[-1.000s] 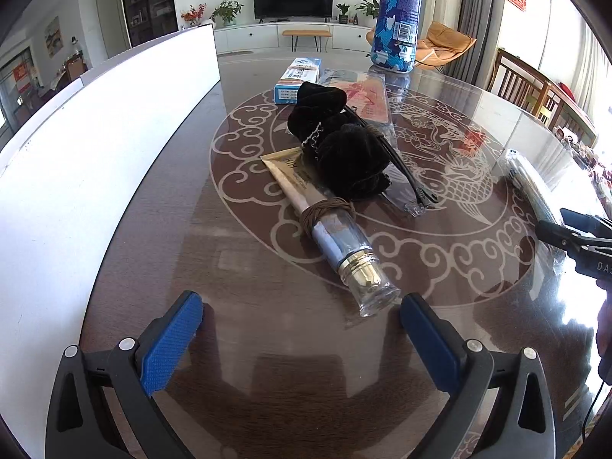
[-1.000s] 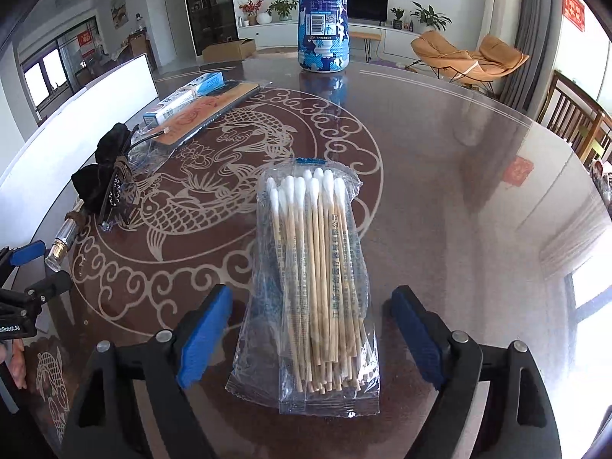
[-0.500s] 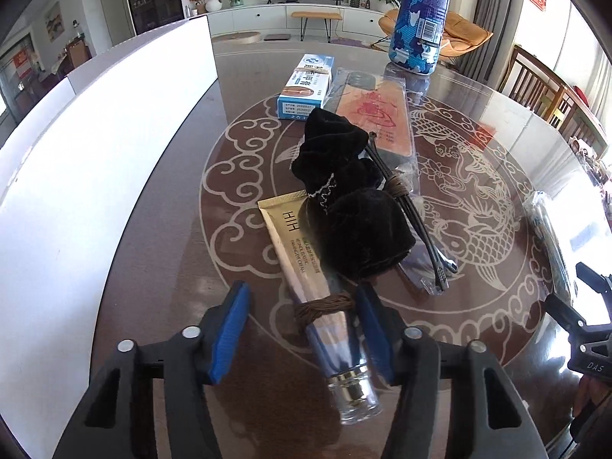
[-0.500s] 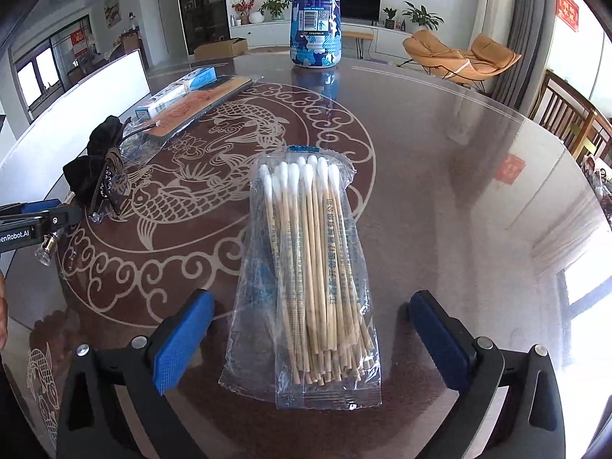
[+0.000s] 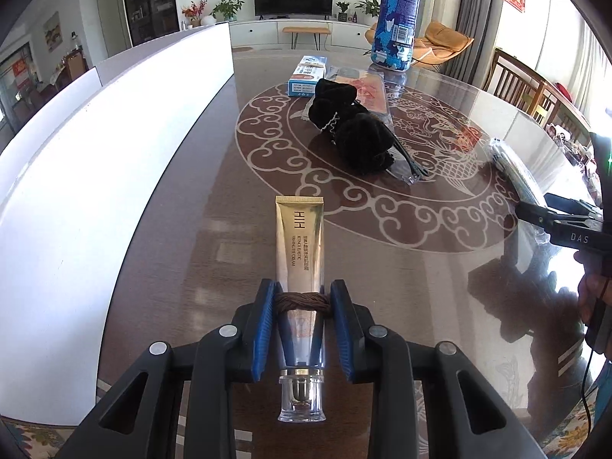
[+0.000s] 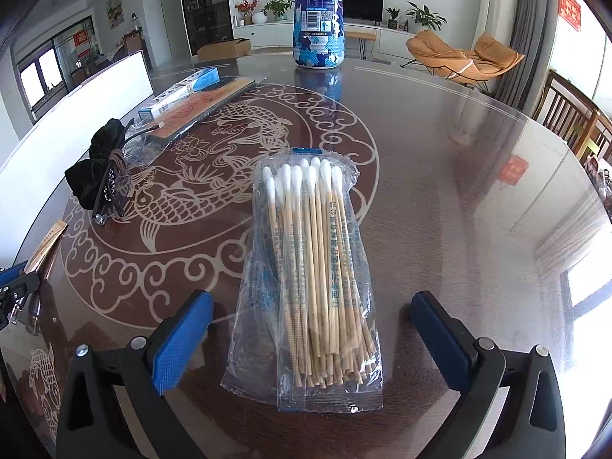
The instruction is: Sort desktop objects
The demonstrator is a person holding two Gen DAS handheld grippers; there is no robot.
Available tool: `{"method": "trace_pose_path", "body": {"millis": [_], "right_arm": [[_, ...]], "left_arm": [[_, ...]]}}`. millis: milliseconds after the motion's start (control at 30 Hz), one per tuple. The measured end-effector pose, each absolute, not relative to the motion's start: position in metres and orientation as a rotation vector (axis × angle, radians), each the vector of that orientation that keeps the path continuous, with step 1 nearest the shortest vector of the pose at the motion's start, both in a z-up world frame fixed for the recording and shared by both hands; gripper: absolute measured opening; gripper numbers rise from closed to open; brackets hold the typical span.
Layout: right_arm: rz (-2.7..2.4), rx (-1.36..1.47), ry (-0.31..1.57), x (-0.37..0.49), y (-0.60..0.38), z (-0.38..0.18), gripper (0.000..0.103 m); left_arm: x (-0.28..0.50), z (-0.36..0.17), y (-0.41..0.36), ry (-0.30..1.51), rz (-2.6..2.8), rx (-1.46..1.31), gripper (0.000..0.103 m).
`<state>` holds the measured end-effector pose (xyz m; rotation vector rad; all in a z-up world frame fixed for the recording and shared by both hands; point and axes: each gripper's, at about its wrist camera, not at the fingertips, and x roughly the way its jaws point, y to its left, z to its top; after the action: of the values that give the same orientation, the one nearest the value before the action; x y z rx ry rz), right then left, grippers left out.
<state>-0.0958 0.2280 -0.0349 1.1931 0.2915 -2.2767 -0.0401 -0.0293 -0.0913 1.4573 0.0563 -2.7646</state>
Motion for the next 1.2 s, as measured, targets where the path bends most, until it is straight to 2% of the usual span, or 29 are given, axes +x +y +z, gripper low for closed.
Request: {"method": "trace_pose_path", "body": {"millis": [133,200,267,333,433,600,733,767,833,867,900,1033,1100,1200], "right_arm": [[-2.239,1.199,0.342,-0.113,0.216,-0.036,0.103],[-2.245,1.178,0.327,-0.115,0.216,-0.033,0.093],[-2.235,1.151,0.315,-0.111,0.215,-0.029,0.069],[-2.225,1.140,0.312,-0.104,0.213,-0.027,0.057],[-2.196,1.139,0.308,-0.082,0.210,-0.024,0.052],[-2.104,1.105,0.305,-0.017,0.201,-0.021,0.051],[-2.110,1.071,0.325,0.000,0.189,-0.022,0.053],[-2.115,1.074,0.322,-0.002,0.187,-0.022,0.062],[-2.118,1.090,0.315,-0.005,0.184,-0.024,0.077],[-2.124,1.092,0.318,-0.007,0.183,-0.025,0.082],[-2.130,1.087,0.325,-0.008,0.183,-0.026,0.083],[-2.151,1.101,0.323,-0.013,0.182,-0.026,0.086],[-2.166,1.116,0.338,-0.014,0.182,-0.027,0.091],[-2.175,1.116,0.377,-0.013,0.178,-0.028,0.093]], "left_arm": [[-0.039,-0.092,-0.032,0.095,-2.783,1.435,0.029],[-0.040,-0.092,-0.033,0.110,-2.789,1.431,0.029],[-0.039,-0.092,-0.032,0.111,-2.792,1.426,0.029],[-0.042,-0.093,-0.030,0.091,-2.789,1.419,0.029],[-0.043,-0.094,-0.028,0.075,-2.787,1.414,0.029],[-0.042,-0.094,-0.033,0.136,-2.790,1.404,0.030],[-0.043,-0.094,-0.030,0.107,-2.786,1.387,0.032],[-0.043,-0.094,-0.030,0.112,-2.793,1.391,0.036],[-0.043,-0.095,-0.031,0.100,-2.778,1.389,0.055],[-0.045,-0.097,-0.031,0.079,-2.736,1.393,0.076],[-0.046,-0.100,-0.033,0.068,-2.695,1.398,0.085],[-0.046,-0.100,-0.038,0.083,-2.687,1.390,0.085],[-0.046,-0.101,-0.037,0.076,-2.691,1.395,0.094],[-0.046,-0.102,-0.038,0.078,-2.686,1.394,0.097]]}}
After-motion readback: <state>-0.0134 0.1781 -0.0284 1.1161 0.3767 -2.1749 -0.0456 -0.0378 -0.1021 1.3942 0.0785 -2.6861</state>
